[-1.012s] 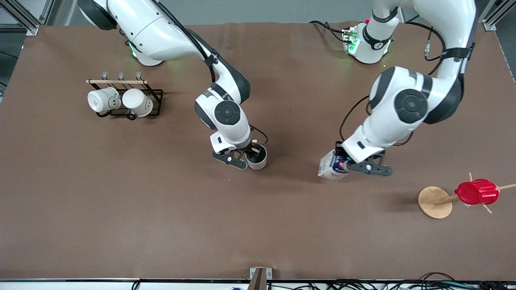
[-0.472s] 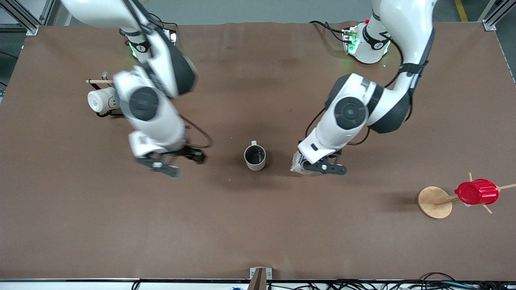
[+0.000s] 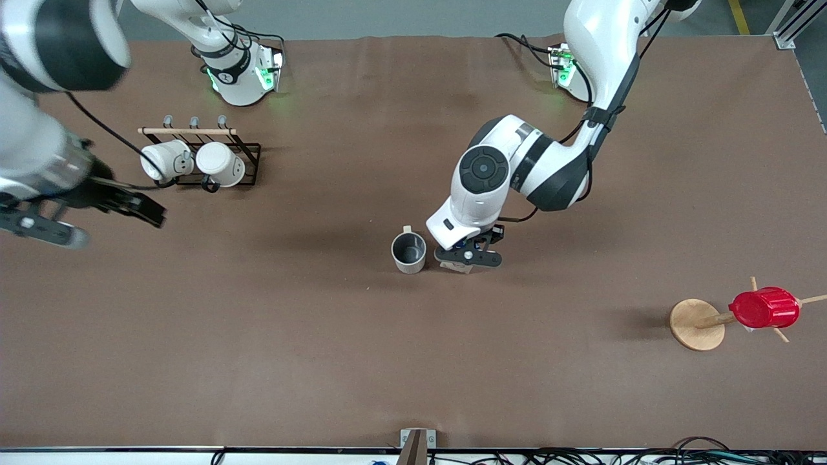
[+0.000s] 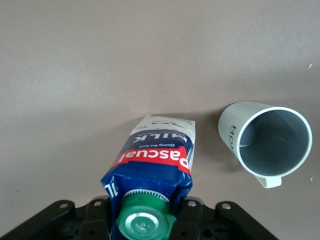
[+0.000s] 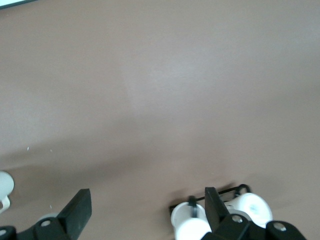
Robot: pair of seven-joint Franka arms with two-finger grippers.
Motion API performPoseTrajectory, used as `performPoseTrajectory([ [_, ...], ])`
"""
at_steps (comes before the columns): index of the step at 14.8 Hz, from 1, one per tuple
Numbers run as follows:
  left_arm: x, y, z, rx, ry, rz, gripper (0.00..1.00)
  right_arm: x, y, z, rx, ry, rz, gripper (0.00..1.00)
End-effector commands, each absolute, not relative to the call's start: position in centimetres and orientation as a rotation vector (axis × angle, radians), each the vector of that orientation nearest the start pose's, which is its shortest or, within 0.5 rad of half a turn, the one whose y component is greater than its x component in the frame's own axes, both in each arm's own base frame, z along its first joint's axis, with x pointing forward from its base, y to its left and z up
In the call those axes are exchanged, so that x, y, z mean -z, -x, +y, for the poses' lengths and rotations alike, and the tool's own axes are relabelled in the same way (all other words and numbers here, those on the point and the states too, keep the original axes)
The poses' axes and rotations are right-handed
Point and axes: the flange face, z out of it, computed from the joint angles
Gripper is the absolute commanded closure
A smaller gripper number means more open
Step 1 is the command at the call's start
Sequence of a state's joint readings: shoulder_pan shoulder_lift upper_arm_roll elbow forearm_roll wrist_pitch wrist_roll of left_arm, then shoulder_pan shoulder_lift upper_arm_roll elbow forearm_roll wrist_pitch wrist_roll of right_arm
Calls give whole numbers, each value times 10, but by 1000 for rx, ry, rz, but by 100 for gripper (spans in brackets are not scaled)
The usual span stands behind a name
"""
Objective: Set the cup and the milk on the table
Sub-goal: 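Release the mug and withdraw the right gripper while the left gripper carries the milk, then lower the milk carton beside the white mug with the left gripper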
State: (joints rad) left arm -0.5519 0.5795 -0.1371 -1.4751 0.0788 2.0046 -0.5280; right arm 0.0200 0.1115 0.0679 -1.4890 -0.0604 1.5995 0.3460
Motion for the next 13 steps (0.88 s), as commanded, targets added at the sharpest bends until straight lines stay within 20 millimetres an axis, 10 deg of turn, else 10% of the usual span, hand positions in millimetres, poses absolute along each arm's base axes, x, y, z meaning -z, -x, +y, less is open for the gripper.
performPoseTrajectory([
  [1, -346, -559, -432, -48, 3090, 262, 95, -642, -553, 0, 58, 3144, 286, 0],
  [13, -322, -573, -445, -56, 3108, 2, 91, -665, -547, -27, 102, 3154, 127, 0],
])
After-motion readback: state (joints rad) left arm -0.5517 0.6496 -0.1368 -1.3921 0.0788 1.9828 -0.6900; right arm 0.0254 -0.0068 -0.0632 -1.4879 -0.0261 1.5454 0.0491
